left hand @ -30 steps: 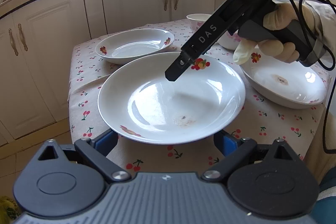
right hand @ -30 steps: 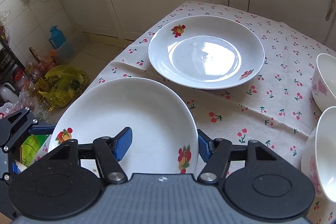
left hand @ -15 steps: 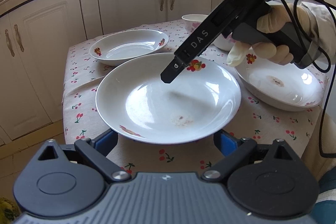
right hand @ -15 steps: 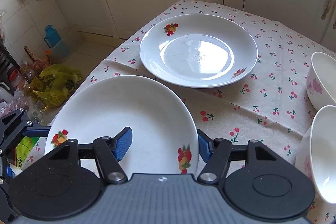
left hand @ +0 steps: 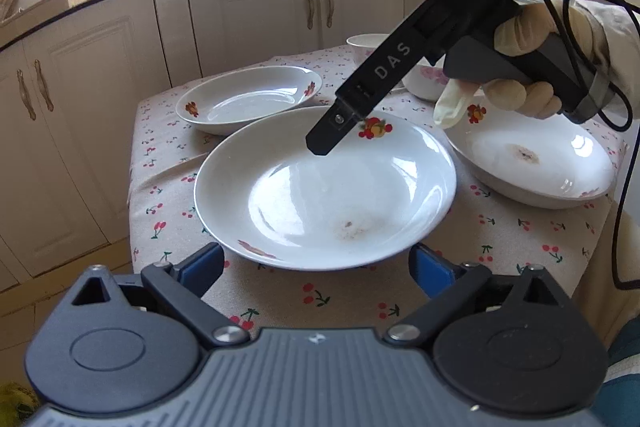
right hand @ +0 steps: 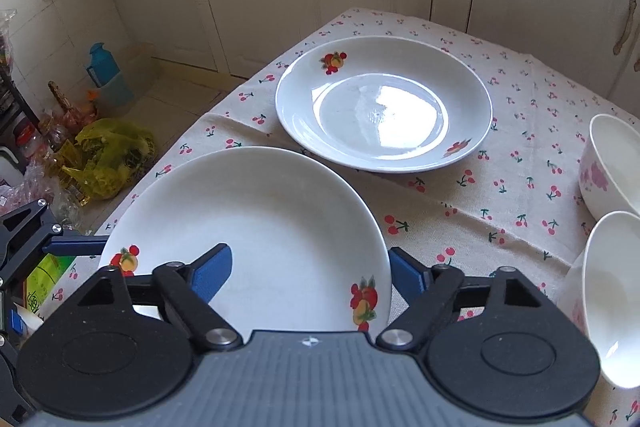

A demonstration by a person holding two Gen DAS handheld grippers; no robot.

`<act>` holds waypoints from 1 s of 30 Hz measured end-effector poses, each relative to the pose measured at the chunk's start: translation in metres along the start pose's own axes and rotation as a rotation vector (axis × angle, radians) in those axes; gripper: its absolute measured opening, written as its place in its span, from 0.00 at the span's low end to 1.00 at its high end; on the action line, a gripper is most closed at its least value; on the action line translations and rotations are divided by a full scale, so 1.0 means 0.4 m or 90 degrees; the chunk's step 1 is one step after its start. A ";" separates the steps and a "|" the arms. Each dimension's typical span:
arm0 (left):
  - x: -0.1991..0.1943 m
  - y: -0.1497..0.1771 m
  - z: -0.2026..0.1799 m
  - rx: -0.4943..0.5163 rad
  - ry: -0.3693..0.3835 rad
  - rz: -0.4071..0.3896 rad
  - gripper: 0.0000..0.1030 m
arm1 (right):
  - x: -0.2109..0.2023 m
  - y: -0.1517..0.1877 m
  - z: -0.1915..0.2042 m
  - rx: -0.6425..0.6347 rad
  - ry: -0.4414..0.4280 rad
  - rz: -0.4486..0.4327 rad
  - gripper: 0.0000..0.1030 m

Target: Organize plates and bowls

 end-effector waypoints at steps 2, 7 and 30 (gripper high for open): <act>-0.021 -0.005 -0.009 0.010 -0.007 -0.006 0.96 | -0.038 -0.002 0.009 -0.014 0.006 -0.024 1.00; -0.072 -0.024 -0.033 -0.006 0.002 -0.013 0.97 | -0.148 0.019 0.032 -0.046 0.029 -0.075 1.00; -0.099 -0.106 -0.244 -0.063 0.036 -0.018 0.98 | -0.471 0.455 -0.003 -0.043 0.149 -0.145 1.00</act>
Point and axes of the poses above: each gripper's, at about its wrist camera, not at the fingertips, and x roughly the way its jaws point, z to its left, y to its underside, the point moved 1 cm from there along x, roughly the way its jaws point, and after that the axes turned 7 degrees about -z, right-handed, at the moved point
